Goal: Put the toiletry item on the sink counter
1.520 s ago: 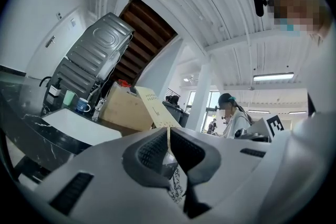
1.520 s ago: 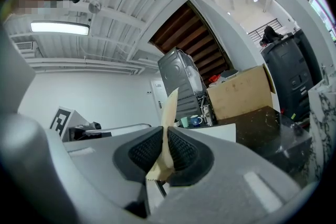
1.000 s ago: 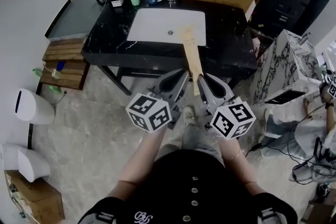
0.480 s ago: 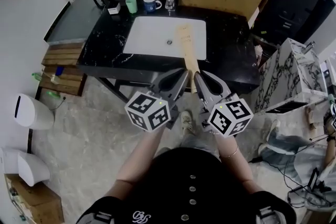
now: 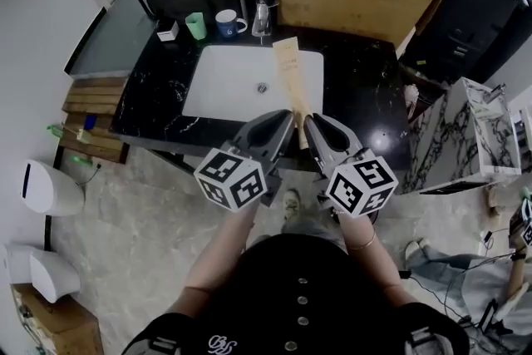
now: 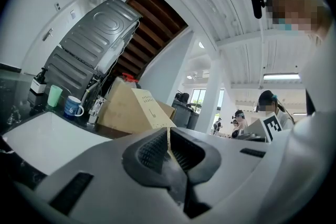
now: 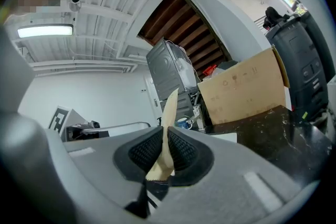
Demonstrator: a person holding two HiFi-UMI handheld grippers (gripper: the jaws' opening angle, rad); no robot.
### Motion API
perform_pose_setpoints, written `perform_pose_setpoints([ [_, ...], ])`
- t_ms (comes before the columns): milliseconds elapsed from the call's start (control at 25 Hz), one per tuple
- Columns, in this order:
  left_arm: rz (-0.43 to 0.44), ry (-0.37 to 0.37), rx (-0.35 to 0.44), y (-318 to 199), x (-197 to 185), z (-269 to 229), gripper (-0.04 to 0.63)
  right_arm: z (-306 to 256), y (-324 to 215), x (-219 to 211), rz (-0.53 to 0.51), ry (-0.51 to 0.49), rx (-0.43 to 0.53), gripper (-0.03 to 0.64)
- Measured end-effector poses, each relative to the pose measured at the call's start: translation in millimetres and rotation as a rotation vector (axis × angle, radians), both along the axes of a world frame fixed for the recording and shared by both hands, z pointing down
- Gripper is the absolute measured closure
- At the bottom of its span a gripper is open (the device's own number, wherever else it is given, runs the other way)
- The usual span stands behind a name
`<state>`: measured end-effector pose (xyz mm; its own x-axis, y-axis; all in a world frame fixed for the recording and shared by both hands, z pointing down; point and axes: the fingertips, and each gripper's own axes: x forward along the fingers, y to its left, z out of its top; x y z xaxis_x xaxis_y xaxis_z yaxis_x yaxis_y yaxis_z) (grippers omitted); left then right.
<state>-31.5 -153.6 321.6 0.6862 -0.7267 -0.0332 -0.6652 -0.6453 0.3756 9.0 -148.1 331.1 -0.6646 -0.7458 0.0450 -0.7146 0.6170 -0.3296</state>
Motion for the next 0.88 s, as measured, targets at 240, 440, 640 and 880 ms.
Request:
perform_pose_setpoints([
  [240, -0.033, 0.005, 0.006, -47, 1, -4, 0.572, -4, -48, 2, -0.021, -0.008, -0.001, 0.586],
  [440, -0.034, -0.013, 0.004, -82, 6, -1, 0.572, 0, -82, 5, -0.039, 0.002, -0.009, 0.586],
  [640, -0.033, -0.024, -0.008, -112, 15, 7, 0.572, 1, -112, 16, -0.036, 0.005, -0.002, 0.586],
  [880, -0.032, -0.022, -0.030, -134, 23, 14, 0.572, 7, -136, 26, -0.035, 0.005, -0.021, 0.586],
])
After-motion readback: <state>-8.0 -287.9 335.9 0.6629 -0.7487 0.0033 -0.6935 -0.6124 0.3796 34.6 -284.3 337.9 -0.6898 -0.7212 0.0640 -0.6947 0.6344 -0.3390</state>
